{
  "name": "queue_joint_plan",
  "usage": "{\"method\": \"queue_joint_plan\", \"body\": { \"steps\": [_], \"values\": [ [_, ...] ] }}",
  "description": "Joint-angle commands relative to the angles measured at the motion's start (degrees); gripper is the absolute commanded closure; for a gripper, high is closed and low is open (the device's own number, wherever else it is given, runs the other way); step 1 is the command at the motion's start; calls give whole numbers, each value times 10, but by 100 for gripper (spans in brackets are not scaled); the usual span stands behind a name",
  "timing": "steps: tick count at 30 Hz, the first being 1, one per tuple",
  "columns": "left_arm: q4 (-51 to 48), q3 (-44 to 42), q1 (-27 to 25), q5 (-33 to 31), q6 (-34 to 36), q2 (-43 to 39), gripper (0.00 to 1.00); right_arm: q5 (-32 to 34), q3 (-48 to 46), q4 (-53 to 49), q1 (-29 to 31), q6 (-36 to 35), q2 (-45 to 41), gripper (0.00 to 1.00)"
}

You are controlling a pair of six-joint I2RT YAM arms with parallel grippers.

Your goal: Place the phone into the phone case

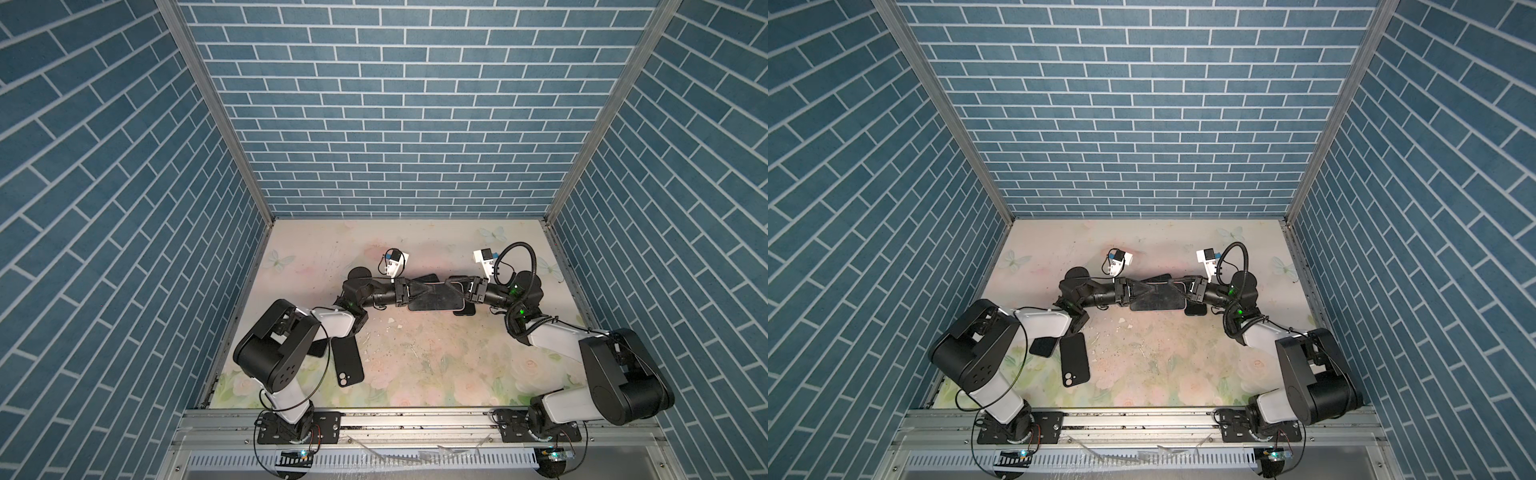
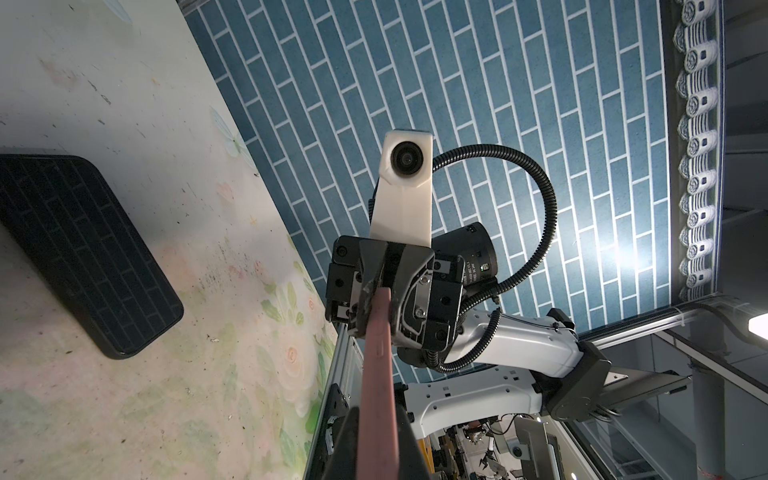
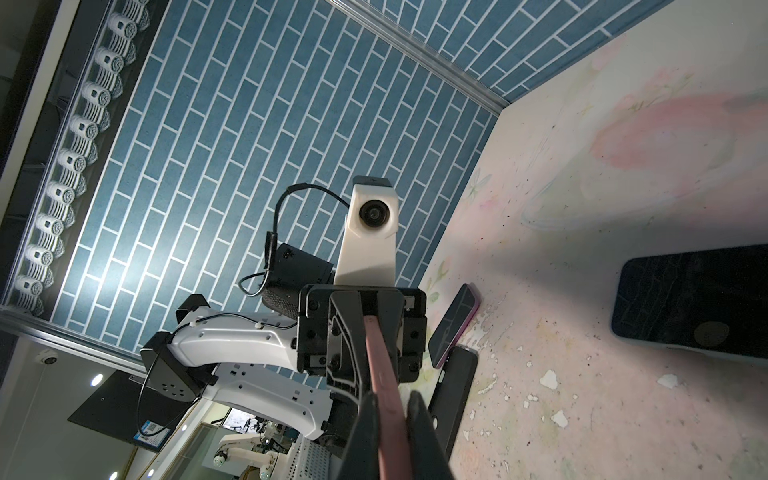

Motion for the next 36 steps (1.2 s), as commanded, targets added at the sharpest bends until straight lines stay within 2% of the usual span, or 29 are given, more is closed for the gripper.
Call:
{"method": "queue_joint_plan", "body": {
  "steps": [1,3,6,13,16,23,33,36],
  "values": [
    [14,15,-1,-3,16,-19,100,-6,-1,24,-5,2,4,69],
    [13,17,0,-3,14,-20,100,-17,-3,22,-13,2,-4,65],
    [9,22,0,-2,14,-23,100,-41,-5,11,-22,-1,-16,66],
    [7,27,2,-5,14,-23,100,-61,-23,1,-23,-4,-27,81],
    [1,27,3,-15,16,-24,100,-55,-31,-4,-23,-8,-33,82],
    [-5,13,2,-32,18,-25,100,-34,-39,-6,-23,-7,-42,96],
    [-43,-44,2,-113,39,-63,100,-8,-25,-50,-24,-16,-57,95],
    [-43,-63,2,-157,38,-76,100,18,-25,-78,-23,-21,-69,83]
  ]
}}
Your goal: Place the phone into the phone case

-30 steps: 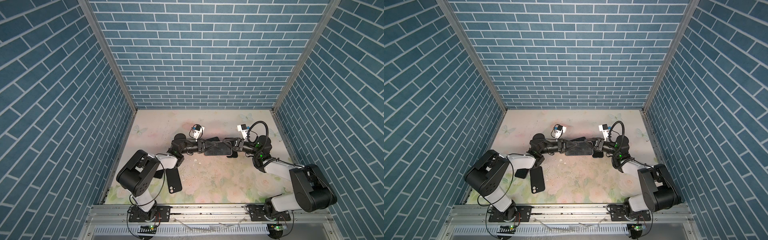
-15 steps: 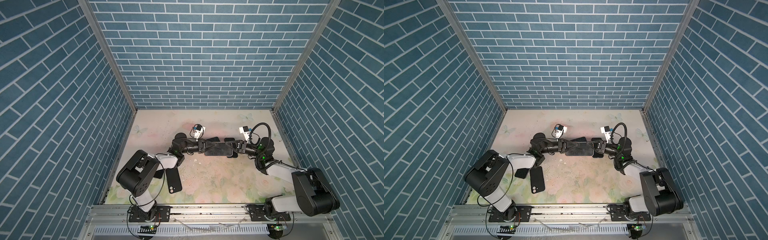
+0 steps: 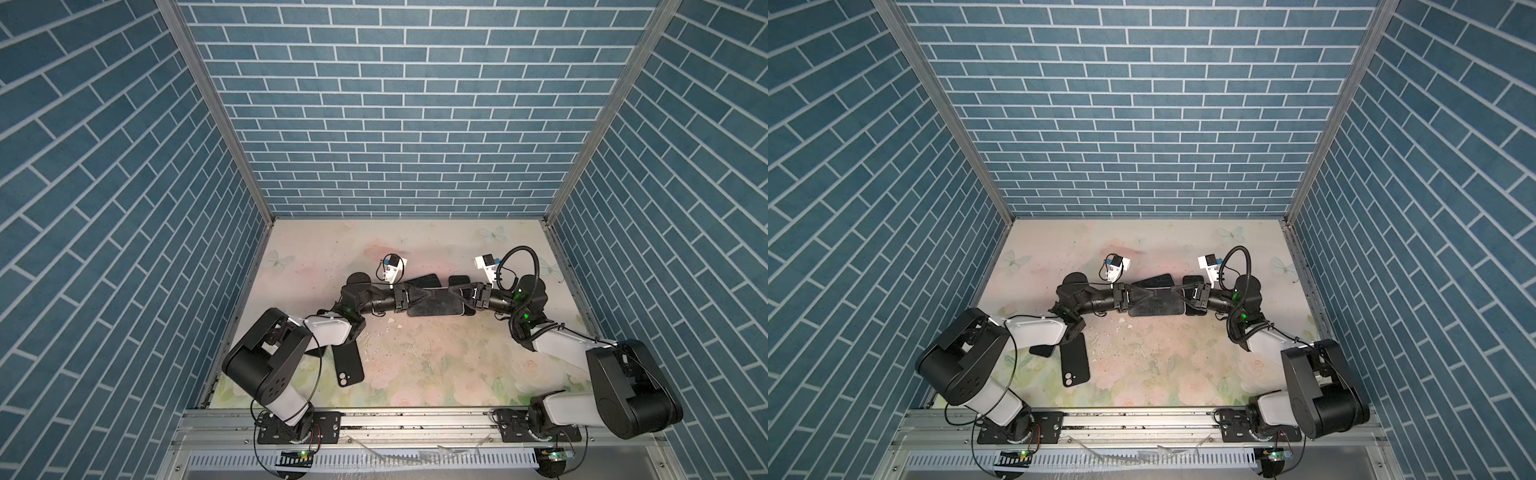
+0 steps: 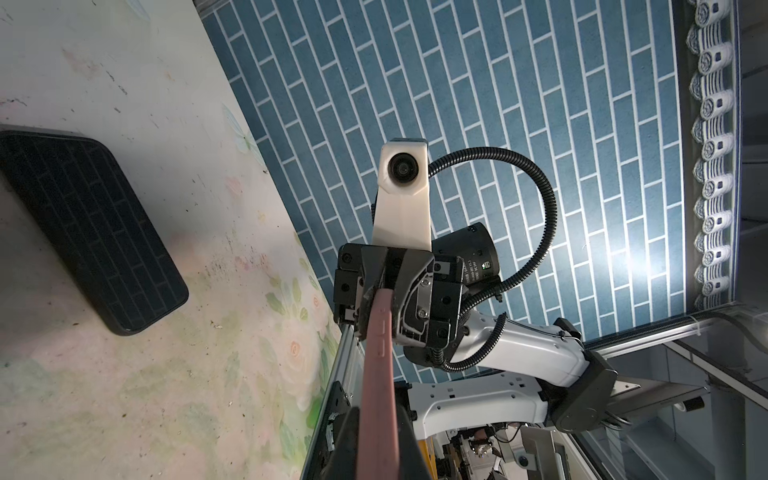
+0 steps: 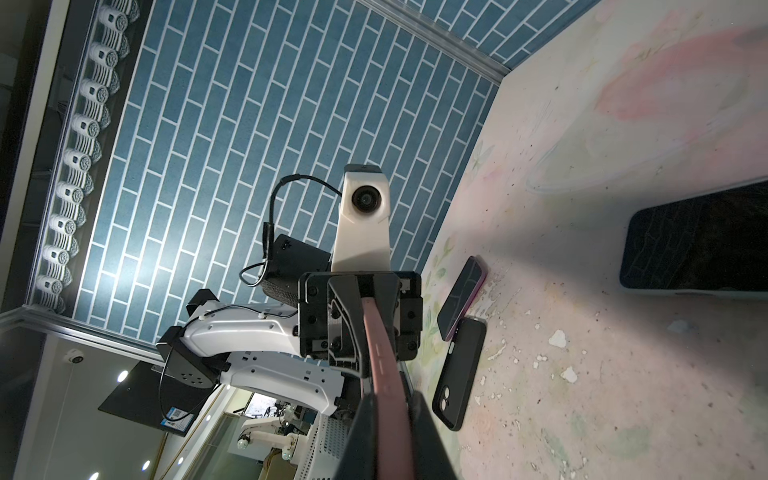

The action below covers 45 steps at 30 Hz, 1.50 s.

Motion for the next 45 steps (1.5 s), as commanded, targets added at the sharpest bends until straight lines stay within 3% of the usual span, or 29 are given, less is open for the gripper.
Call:
{"method": "queue_joint_plan", "body": {
  "steps": [1,4,11,21,35,45],
  "values": [
    [-1,-22,15,-128,20,-25,100,68,-2,-36,-10,-18,-29,79],
    [20,-38,15,-193,-2,-34,100,127,-16,-78,-10,-17,-66,67],
    [72,-37,1,-310,-68,-29,100,257,-50,-176,18,-8,-190,56],
    [13,-4,-48,-413,-84,-64,100,442,-101,-98,151,78,-231,41],
    [6,15,-107,-444,-84,-75,100,505,-74,122,245,105,-72,39],
    [16,6,-117,-446,-89,-71,100,511,-50,230,251,109,7,53]
  ]
}}
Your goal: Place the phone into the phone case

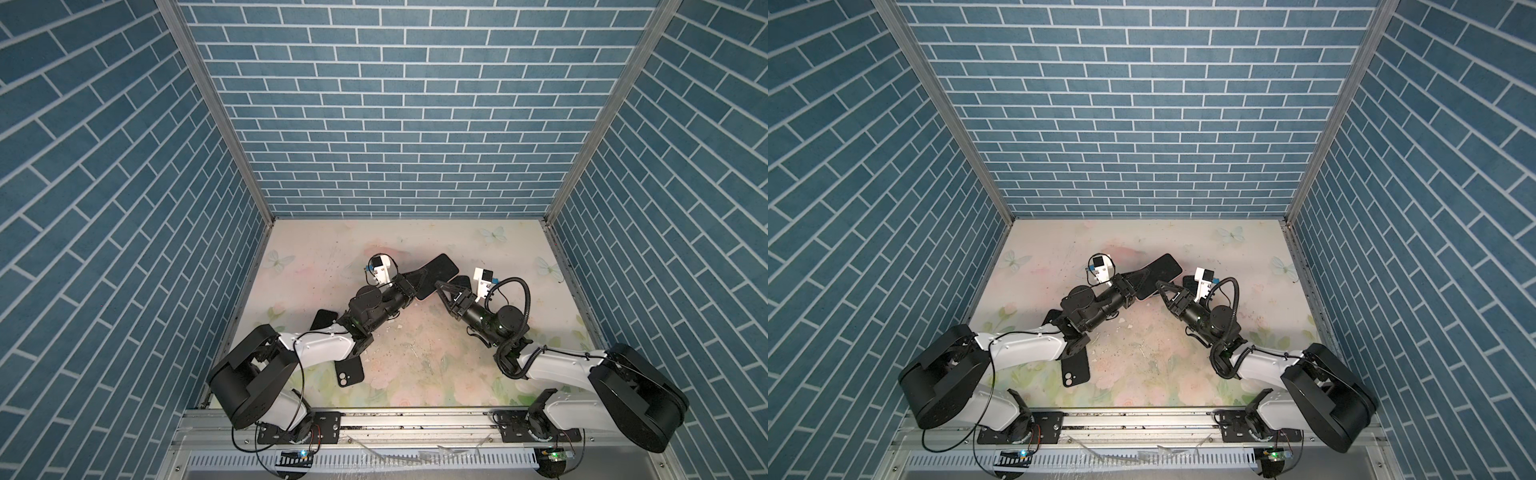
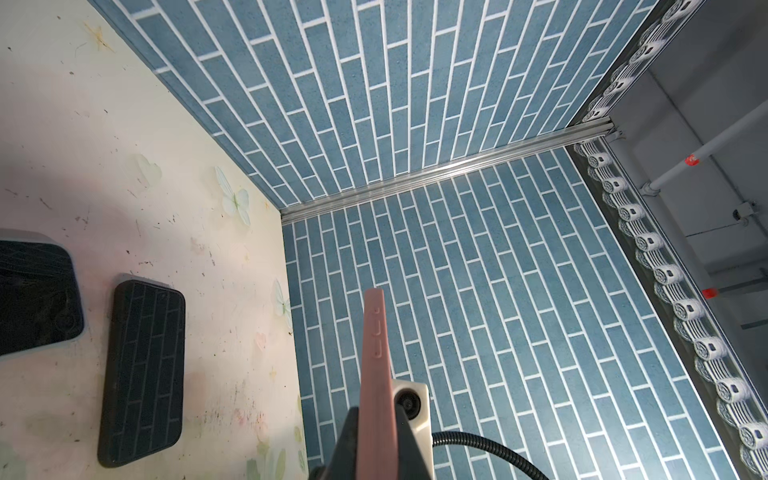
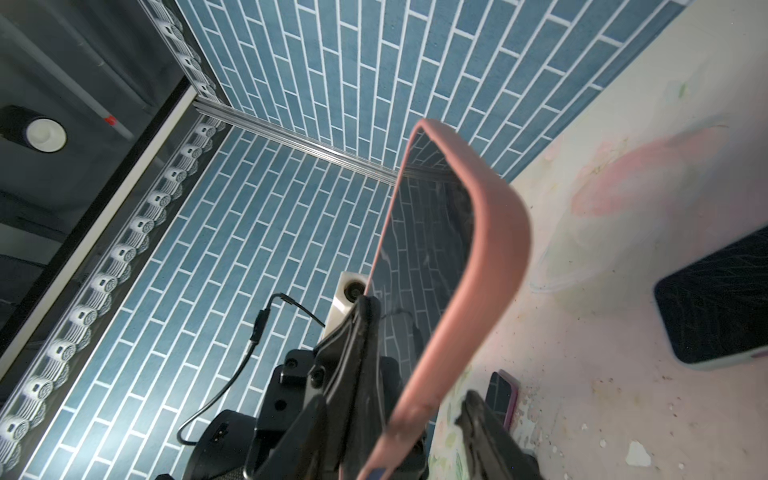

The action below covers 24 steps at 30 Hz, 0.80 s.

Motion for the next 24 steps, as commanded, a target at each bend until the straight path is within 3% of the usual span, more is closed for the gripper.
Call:
{"method": "queue_joint_plan", "body": {
  "steps": [1,8,13,17,19,24],
  "values": [
    [35,10,-6,-3,-3,-7,100,4,28,69,3,13,24,55],
    [54,4,-7,0,-13,7,100,3,40,66,3,0,33,73],
    [52,4,-7,3,-13,11,100,2,45,63,2,0,45,94],
    [49,4,-7,11,6,10,78,-3,46,59,-2,0,55,100],
    [32,-3,-4,10,29,-6,58,-11,46,49,-7,-4,52,100],
    [-137,-26,21,-17,140,-108,28,-55,43,-67,-30,-15,2,100]
  ]
}}
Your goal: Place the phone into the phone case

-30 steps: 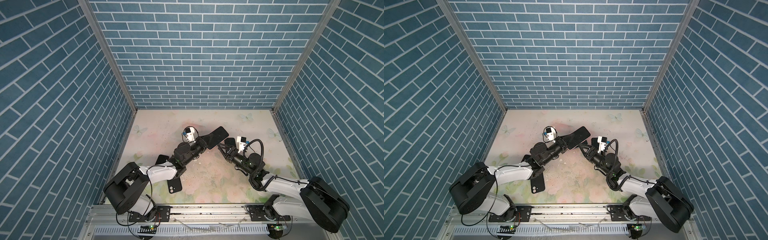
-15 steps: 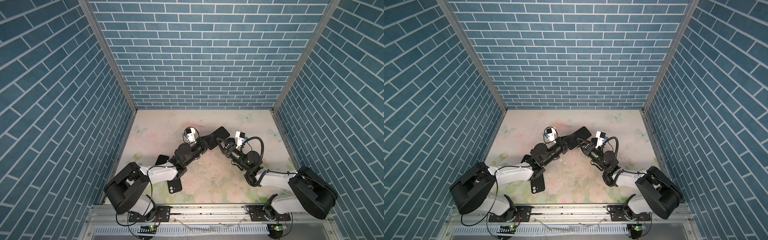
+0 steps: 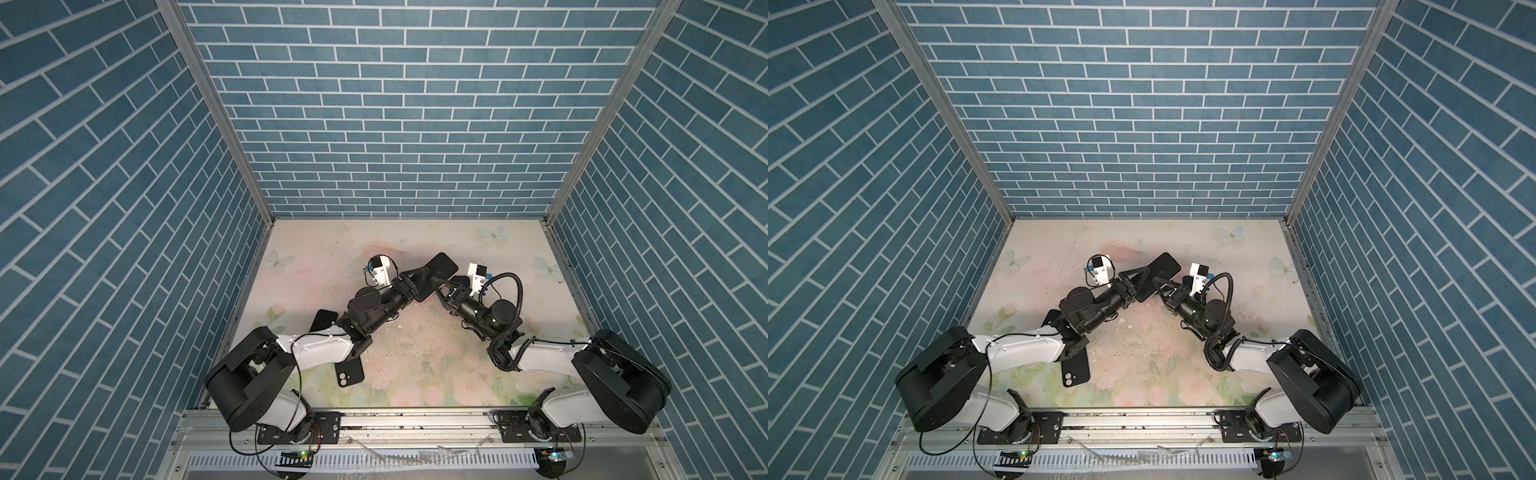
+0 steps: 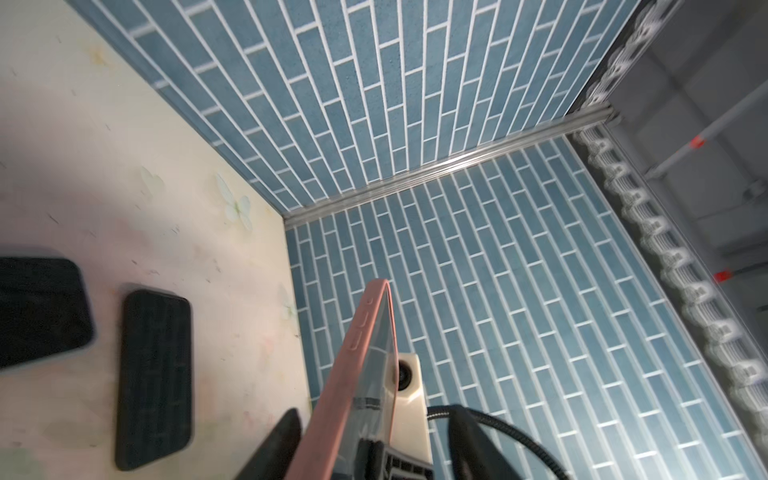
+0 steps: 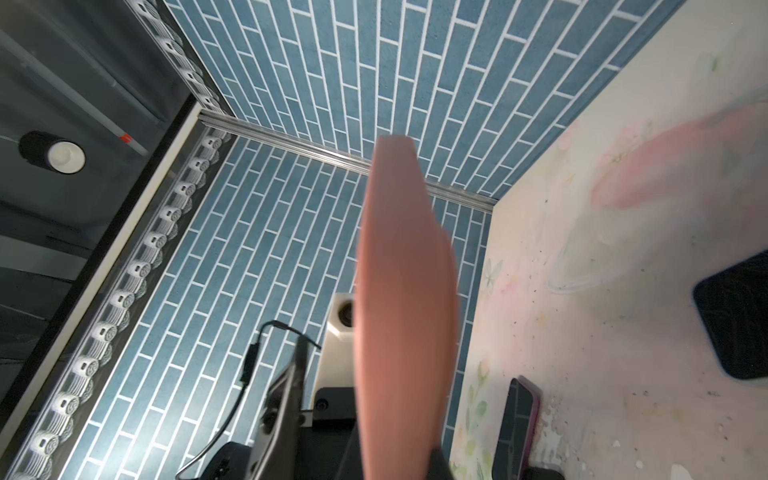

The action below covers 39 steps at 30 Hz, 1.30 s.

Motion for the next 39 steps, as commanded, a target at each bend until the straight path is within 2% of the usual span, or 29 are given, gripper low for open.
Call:
{"method": "queue_joint_plan", "body": {
  "steps": [1,5,6,8,11,14,20,31,39],
  "values": [
    [-149,-9,20,-27,121,-95,24,-48,12,-93,-20,-38,-55,100],
    [-404,20,39,-120,270,-224,10,-107,32,-326,-38,-86,-134,100],
    [-443,30,42,-145,303,-242,6,-119,44,-388,-40,-102,-147,100],
    [-488,42,52,-163,363,-277,4,-154,79,-519,-43,-150,-159,100],
    [-526,56,72,-147,410,-292,2,-196,112,-626,-46,-194,-143,100],
    [-534,64,82,-125,425,-283,1,-238,134,-659,-55,-216,-98,100],
    [-512,82,83,-64,423,-233,1,-315,173,-664,-76,-239,7,100],
    [-494,83,84,-40,424,-209,1,-353,205,-715,-126,-297,102,100],
    [-487,83,85,-32,423,-200,1,-356,224,-715,-145,-309,157,99]
  ]
}}
